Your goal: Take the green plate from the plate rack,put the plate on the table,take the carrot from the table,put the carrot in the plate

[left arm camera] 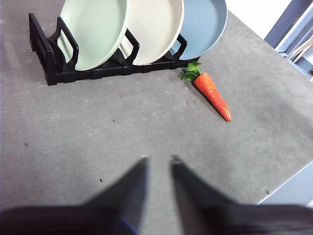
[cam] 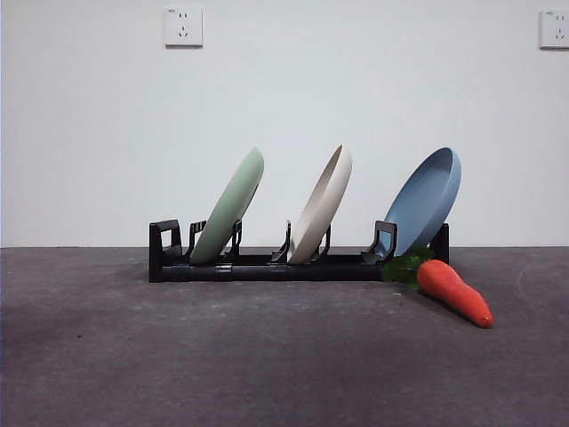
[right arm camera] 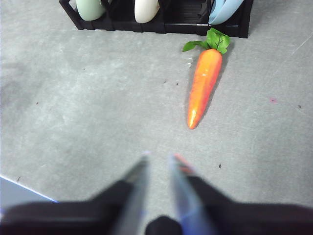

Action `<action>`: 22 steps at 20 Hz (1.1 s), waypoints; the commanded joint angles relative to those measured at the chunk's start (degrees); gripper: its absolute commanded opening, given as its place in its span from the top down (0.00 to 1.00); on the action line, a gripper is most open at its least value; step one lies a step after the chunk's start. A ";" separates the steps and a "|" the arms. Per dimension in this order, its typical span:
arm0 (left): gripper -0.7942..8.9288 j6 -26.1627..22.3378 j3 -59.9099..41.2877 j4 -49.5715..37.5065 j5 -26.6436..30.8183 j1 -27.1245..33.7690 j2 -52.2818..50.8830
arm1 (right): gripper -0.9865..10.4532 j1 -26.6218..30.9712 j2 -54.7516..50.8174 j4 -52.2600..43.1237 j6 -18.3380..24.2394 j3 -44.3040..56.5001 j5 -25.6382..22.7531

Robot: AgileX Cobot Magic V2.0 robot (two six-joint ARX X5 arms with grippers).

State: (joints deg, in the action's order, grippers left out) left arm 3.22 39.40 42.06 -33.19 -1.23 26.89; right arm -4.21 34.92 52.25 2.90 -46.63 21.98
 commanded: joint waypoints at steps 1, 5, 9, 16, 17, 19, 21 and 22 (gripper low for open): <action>0.30 0.22 0.09 0.00 -0.07 0.20 -0.07 | 0.32 -0.04 0.09 -0.22 0.13 -0.26 0.20; 0.30 0.22 0.09 -0.52 -0.09 0.20 -0.02 | 0.34 -0.04 0.52 0.11 0.15 -0.26 0.22; 0.30 0.26 0.09 -4.13 -0.15 0.11 1.66 | 0.34 -0.04 1.46 0.09 0.13 -0.26 0.22; 0.30 1.31 2.69 -18.23 0.07 -4.33 17.20 | 0.34 -0.04 3.28 0.11 0.00 -0.26 0.22; 0.30 1.31 4.33 -20.68 0.46 -5.75 21.07 | 0.34 -0.04 3.74 0.11 0.00 -0.26 0.22; 0.30 1.27 8.31 -23.98 2.43 -8.41 28.48 | 0.34 -0.04 4.46 0.11 0.00 -0.26 0.22; 0.30 1.18 13.27 -26.45 3.56 -10.80 36.24 | 0.34 -0.04 5.14 0.11 0.00 -0.26 0.22; 0.30 1.05 15.76 -27.52 3.74 -11.56 39.71 | 0.34 -0.04 5.40 0.11 0.00 -0.26 0.24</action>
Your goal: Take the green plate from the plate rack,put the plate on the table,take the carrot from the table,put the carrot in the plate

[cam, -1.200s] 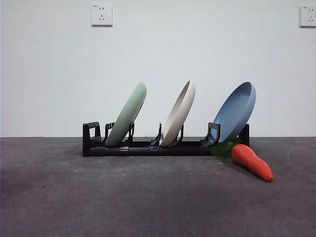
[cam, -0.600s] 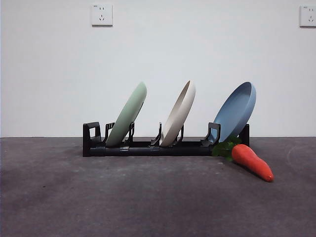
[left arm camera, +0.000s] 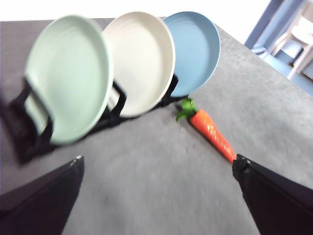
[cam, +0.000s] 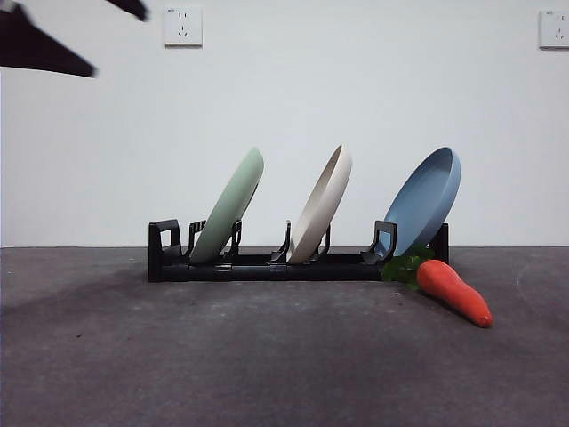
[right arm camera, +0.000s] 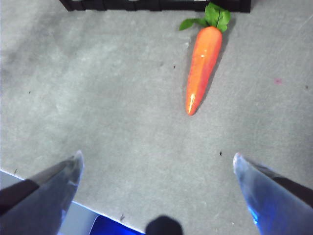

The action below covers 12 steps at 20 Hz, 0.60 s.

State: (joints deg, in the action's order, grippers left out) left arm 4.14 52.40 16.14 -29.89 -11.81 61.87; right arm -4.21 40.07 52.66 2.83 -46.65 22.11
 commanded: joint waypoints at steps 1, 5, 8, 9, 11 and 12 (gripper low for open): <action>0.30 0.09 6.14 -2.49 1.57 -1.84 8.96 | 0.34 -0.04 0.55 -0.31 0.07 -0.24 0.09; 0.30 0.04 19.28 -3.83 5.68 -4.72 23.30 | 0.34 -0.04 1.25 -0.33 0.04 -0.24 0.11; 0.30 0.07 27.85 -4.09 7.04 -6.25 32.65 | 0.34 -0.04 1.40 -0.26 0.04 -0.24 0.09; 0.30 -0.02 29.90 -4.17 8.26 -6.75 35.12 | 0.34 -0.04 1.44 -0.26 0.04 -0.24 0.11; 0.30 -0.35 33.62 -4.17 10.49 -7.74 39.98 | 0.34 -0.04 1.53 -0.26 0.02 -0.24 0.09; 0.30 -0.55 34.64 -4.59 11.13 -7.89 41.77 | 0.34 -0.04 1.57 -0.26 0.04 -0.24 0.09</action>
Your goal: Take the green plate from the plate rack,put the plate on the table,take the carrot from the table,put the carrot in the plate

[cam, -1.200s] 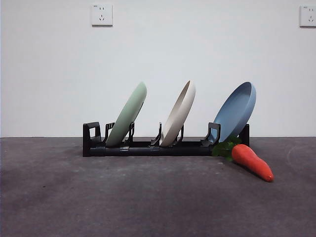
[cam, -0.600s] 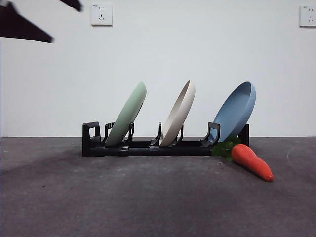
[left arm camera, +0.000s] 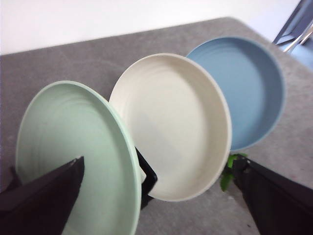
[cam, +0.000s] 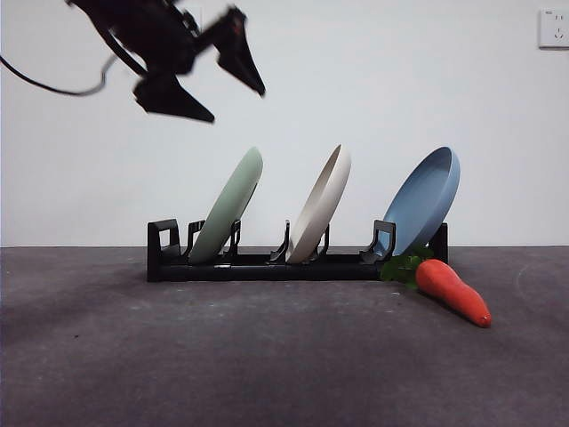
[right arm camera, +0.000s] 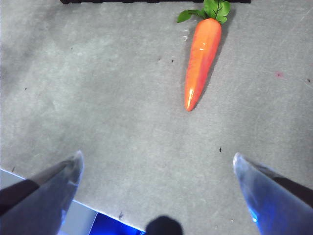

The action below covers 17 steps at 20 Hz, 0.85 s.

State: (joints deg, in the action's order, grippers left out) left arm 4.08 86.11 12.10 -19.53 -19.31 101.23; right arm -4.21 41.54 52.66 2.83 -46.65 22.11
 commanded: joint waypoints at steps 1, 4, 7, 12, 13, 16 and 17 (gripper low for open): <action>0.30 -0.50 1.51 -1.33 1.77 -0.77 4.17 | 0.34 -0.04 0.11 -0.26 0.02 -0.24 0.09; 0.30 -0.52 1.55 -4.17 3.06 -1.25 7.80 | 0.34 -0.04 0.11 -0.26 0.04 -0.24 0.09; 0.31 -0.50 1.55 -4.15 4.24 -1.62 10.27 | 0.34 -0.04 0.11 -0.28 0.04 -0.24 0.09; 0.73 -0.79 1.55 -2.32 4.68 -2.32 10.78 | 0.34 -0.04 0.11 -0.28 0.04 -0.24 0.09; 0.76 -1.11 1.55 -1.90 4.31 -2.40 10.78 | 0.34 -0.04 0.09 -0.28 0.04 -0.24 0.09; 0.89 -1.14 1.55 -0.48 4.26 -2.40 10.78 | 0.34 -0.04 0.09 -0.28 0.04 -0.24 0.09; 0.93 -1.14 1.55 -0.20 4.26 -2.40 10.78 | 0.34 -0.04 0.09 -0.28 0.04 -0.24 0.09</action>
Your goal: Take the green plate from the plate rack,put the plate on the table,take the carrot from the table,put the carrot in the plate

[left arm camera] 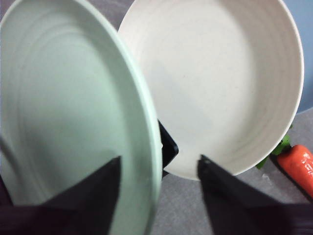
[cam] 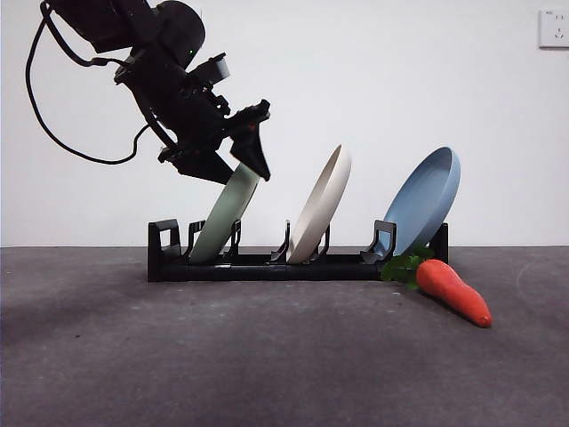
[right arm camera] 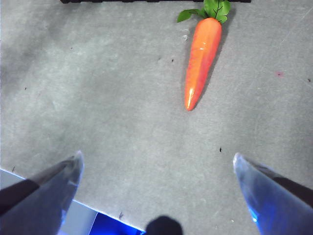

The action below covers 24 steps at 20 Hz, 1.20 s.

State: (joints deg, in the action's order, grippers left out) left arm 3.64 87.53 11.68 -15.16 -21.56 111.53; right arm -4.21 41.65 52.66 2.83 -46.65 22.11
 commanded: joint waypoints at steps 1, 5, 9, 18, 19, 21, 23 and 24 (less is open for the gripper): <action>0.93 -0.68 0.13 0.33 -0.13 -0.15 0.48 | 0.34 -0.04 -0.02 -0.28 0.04 -0.24 0.09; 0.93 -0.66 0.17 0.37 -0.37 -0.02 0.44 | 0.34 -0.04 -0.02 -0.28 0.04 -0.24 0.09; 0.93 -0.63 1.31 1.36 -0.44 -0.04 -0.09 | 0.34 -0.04 -0.02 -0.28 0.04 -0.24 0.09; 0.93 -0.72 10.10 9.31 -0.09 -0.04 -5.57 | 0.34 -0.04 -0.02 -0.31 0.04 -0.24 0.09; 0.93 -0.76 10.86 10.93 -0.07 -0.04 -7.02 | 0.34 -0.04 -0.02 -0.31 0.04 -0.24 0.11; 0.93 -1.57 11.13 14.29 -0.22 -0.26 -10.58 | 0.34 -0.04 -0.02 -0.31 0.02 -0.24 0.09; 0.93 -6.69 11.13 20.81 0.02 -1.73 -14.58 | 0.34 -0.04 -0.02 -0.31 0.02 -0.24 0.09; 0.93 -9.49 11.13 25.14 0.37 -3.06 -16.55 | 0.34 -0.04 -0.02 -0.31 0.02 -0.24 0.09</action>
State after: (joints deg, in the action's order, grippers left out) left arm -1.85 98.59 36.56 -14.20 -23.92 95.02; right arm -4.21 41.67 52.64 2.83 -46.65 22.11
